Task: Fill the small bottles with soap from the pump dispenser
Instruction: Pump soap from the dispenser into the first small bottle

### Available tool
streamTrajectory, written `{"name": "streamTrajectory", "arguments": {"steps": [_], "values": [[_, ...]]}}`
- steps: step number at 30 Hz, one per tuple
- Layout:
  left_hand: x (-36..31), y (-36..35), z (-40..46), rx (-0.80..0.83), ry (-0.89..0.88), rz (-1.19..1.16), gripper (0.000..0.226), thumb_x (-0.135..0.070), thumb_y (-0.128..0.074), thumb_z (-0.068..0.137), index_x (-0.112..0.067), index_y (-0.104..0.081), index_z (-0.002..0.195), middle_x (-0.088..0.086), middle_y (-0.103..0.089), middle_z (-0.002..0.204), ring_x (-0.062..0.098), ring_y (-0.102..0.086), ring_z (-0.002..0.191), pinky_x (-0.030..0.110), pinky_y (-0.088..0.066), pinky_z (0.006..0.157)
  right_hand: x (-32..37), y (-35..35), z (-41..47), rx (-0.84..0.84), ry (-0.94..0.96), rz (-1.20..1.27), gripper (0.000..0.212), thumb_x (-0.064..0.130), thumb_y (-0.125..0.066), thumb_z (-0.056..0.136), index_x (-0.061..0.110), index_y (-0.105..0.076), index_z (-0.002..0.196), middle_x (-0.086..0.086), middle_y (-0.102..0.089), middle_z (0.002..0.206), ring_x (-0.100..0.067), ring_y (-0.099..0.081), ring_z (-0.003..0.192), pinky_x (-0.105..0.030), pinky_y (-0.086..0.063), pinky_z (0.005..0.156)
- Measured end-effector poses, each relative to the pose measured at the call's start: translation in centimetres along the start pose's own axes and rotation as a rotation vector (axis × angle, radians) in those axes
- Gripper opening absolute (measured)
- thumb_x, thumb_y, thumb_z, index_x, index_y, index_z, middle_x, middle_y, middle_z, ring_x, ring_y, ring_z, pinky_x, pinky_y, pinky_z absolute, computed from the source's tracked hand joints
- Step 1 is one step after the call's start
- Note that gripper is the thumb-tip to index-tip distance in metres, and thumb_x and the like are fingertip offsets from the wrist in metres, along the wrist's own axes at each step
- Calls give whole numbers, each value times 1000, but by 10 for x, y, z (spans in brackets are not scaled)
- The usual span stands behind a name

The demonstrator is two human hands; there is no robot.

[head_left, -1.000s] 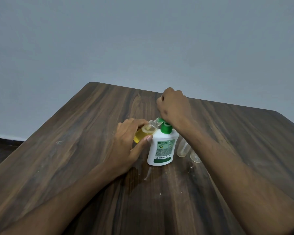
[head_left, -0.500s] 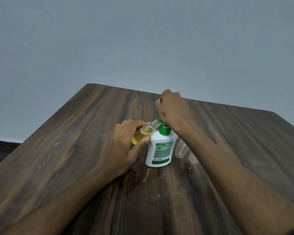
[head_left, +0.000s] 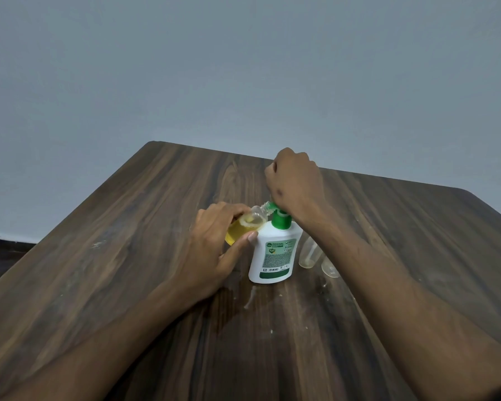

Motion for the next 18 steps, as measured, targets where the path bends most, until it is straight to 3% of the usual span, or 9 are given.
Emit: {"name": "streamTrajectory", "arguments": {"steps": [13,18], "values": [[0,0,0,8,6,-4,31,-36,-59,102,-12,-68,122,-6,-66,111,14,-59,99,37,-43,85,-2,-4,1,8,-6,5,32,17,-43,95,15,-32,65,-3,-42,61,-23,-37,52,-35,-25,54],[1,1,0,0,6,2,31,-36,-59,102,-13,-67,122,-6,-66,112,14,-59,100,36,-43,85,4,1,1,-12,26,-36,35,19,-43,97,17,-29,65,-1,-40,62,-23,-36,53,-35,-28,58]]}}
Point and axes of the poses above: each hand's wrist, its own z-axis towards the middle knuckle, its own y-axis out of the back of the hand, x = y × z, the point moved 7 cm from there along z, towards the middle knuckle
